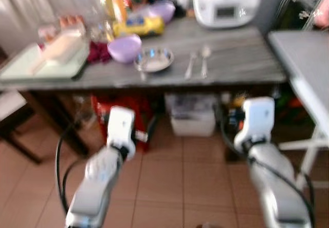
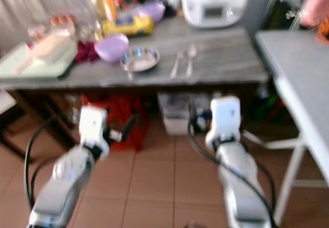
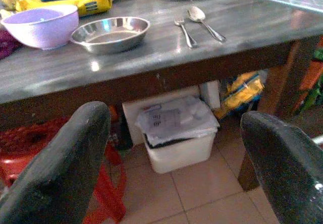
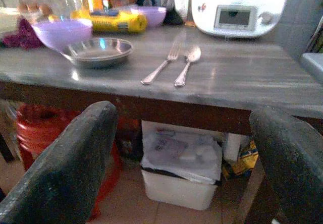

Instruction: Setting the table

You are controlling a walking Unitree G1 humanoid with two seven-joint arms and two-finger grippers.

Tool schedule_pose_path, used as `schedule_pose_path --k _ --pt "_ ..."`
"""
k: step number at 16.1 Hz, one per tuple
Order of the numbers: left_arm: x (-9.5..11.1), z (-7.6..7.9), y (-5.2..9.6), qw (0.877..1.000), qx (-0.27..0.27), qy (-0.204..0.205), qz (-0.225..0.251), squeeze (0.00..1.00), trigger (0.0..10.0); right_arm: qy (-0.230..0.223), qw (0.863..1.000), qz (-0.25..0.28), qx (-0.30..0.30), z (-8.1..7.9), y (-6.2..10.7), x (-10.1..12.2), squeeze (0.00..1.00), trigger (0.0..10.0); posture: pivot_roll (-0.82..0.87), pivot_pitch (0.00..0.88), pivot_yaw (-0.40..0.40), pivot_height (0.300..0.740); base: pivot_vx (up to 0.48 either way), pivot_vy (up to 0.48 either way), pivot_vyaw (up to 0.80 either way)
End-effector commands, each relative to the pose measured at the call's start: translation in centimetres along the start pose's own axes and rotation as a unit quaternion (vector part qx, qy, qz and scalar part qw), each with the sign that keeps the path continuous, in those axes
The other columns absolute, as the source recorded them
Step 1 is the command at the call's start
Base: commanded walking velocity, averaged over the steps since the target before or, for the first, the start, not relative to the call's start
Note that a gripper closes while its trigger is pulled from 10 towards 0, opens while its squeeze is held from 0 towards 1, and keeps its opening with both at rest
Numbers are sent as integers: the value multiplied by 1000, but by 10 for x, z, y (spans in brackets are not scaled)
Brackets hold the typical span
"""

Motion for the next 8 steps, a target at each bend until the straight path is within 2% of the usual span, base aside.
schedule_pose_path --k 1,2,8 --pt "1 -2 2 1000 4 -6 1 0 10000 1 1000 9 2 -2 -2 5 0 10000 -113 78 122 740 -341 0 0" --pt "0 -2 2 1000 2 -6 0 0 10000 2 1000 7 2 -2 -1 4 0 10000 -114 79 123 740 -322 0 0" --pt "5 11 -2 999 -32 2 19 0 10000 1 1000 4 1 -3 0 2 0 10000 -118 91 128 740 0 0 0"
Point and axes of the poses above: a point about 5 cm out from each wrist's last joint towards the gripper, its own y axis pointing back from the gripper into the wrist, its own x axis along the axis of the wrist's last joint, z = x × y, the point moved 4 cm from there along -y, pointing out of the wrist towards the gripper, and after that the axes turned 15 degrees about y, right-handed, at the moved point
